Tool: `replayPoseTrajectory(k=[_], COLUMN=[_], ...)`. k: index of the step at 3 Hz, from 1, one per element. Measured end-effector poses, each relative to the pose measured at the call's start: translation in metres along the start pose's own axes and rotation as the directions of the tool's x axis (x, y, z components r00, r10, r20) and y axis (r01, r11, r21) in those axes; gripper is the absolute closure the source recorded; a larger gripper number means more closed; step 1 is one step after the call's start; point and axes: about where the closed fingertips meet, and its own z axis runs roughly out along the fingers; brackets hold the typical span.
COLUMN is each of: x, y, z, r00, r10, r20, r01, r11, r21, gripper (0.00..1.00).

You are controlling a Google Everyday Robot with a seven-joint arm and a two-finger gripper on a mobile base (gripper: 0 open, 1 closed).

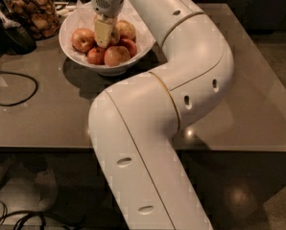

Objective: Pick apple from white bowl

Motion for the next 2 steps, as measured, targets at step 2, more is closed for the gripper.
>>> replayPoseTrajectory(k=[2], x=[0.0000], y=[0.0000], z=[-0.0001], r00=[1.000], r10=[0.000], r20=[0.000], r01=[0.000], r11=[1.0000], r21=[0.000], gripper=[1.00])
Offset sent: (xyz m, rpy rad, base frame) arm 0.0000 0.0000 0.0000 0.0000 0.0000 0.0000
